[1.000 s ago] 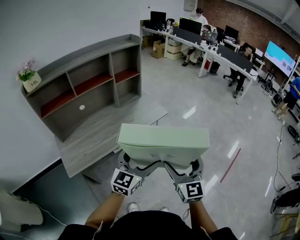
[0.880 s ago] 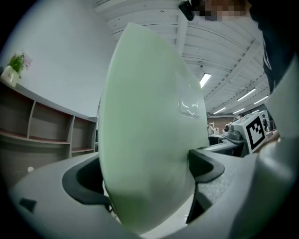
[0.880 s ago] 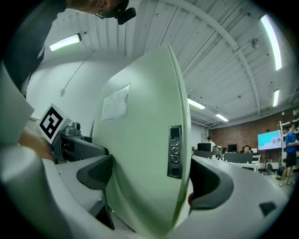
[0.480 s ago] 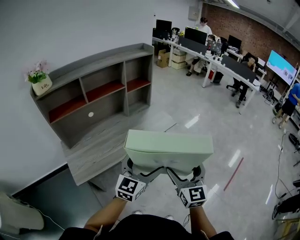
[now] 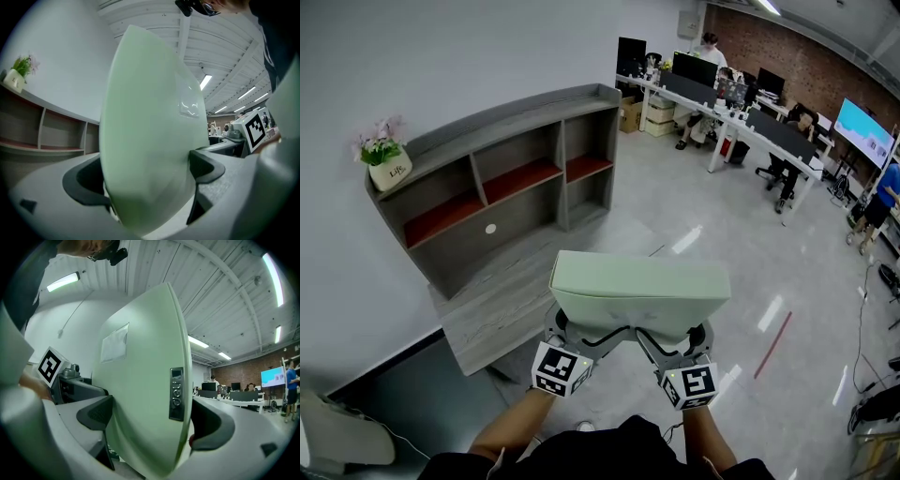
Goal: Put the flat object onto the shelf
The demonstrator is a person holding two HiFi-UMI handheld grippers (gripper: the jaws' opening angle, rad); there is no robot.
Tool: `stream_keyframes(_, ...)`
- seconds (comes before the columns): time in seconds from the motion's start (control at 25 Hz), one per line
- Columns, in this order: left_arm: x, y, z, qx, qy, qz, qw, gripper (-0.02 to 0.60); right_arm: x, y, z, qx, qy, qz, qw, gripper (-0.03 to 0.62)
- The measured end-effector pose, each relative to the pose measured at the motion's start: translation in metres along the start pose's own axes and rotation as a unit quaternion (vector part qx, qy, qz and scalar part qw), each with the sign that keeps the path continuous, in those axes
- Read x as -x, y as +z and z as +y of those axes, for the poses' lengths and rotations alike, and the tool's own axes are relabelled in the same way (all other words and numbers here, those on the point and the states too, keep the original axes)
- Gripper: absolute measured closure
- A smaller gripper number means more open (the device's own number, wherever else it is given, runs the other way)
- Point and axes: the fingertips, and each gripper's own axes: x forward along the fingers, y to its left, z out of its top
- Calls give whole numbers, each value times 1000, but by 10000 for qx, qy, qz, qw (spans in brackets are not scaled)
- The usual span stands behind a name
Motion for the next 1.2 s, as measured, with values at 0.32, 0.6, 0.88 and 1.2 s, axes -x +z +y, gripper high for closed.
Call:
stream_keyframes(0.32,-23,-8,28,36,131,15,9999,26,-37,-9,-11,16,145,-22,9999,94)
stream_keyframes(0.6,-66,-15,58,52,398,96,9991,26,-86,-18,-41,-47,393,25,9992,94)
stream_keyframes(0.88,-105,-16,84,47,759,215,9969,26,-134,-25,-71,-142,763,-8,9970,94)
stream_keyframes(1.2,-137,-16,105,-7,1353,322,9903,26,-177,-31,-97,-263,1328,-113,9907,94)
